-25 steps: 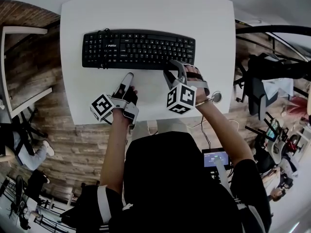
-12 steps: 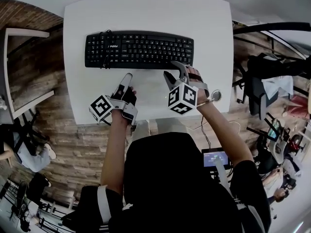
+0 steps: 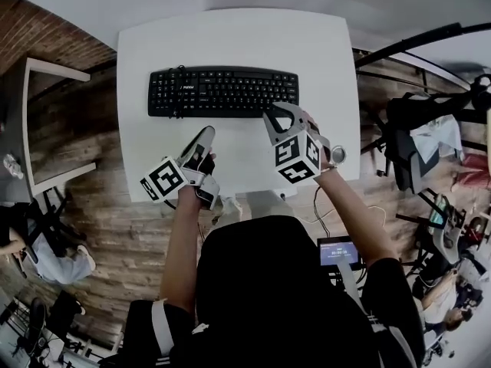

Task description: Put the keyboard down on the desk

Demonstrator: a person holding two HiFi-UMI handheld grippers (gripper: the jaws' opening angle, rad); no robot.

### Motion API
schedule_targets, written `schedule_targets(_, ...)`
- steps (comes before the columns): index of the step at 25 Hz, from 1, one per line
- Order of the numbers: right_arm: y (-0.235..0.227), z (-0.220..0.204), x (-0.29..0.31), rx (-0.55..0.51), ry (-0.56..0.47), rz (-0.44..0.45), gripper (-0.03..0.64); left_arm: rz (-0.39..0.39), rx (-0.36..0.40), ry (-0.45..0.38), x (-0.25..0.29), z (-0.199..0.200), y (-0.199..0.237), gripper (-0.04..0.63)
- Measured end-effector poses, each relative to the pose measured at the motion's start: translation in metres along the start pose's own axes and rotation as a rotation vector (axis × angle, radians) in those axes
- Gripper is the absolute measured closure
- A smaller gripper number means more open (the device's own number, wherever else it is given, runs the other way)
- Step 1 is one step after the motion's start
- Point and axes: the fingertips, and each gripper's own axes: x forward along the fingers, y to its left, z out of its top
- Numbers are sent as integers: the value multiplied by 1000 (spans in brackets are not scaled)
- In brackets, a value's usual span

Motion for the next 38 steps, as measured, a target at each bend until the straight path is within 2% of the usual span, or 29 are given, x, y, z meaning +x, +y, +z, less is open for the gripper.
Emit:
schedule_targets(2,-1,13,-11,28,-32,-14,527,-8,78,8,-7,4,-16,520)
schedule_targets(8,0,62,-54,111,-152,-48,557,-24,226,-23,-31,23,-67,560)
schedule_targets(14,-10,105,-85,254,-301,-41,568,-23,488,-58,-36,45,-114,580)
schedule_targets(17,-3,127,-117,294,-356,-59,571,-62,576,-81,-63,49,-148,581)
schedule_targets(24,-3,158,-177,295,-495,-147,575,-108,798,-149,-93,51,-209,581)
schedule_targets(28,3,172,-205,302,-570,-156,575,-85,955,-201,-108,47,-232,581)
schedule_targets(38,20,201,-236,301,-687,-182,575,-46,1123,-327,-143,58,-264,581)
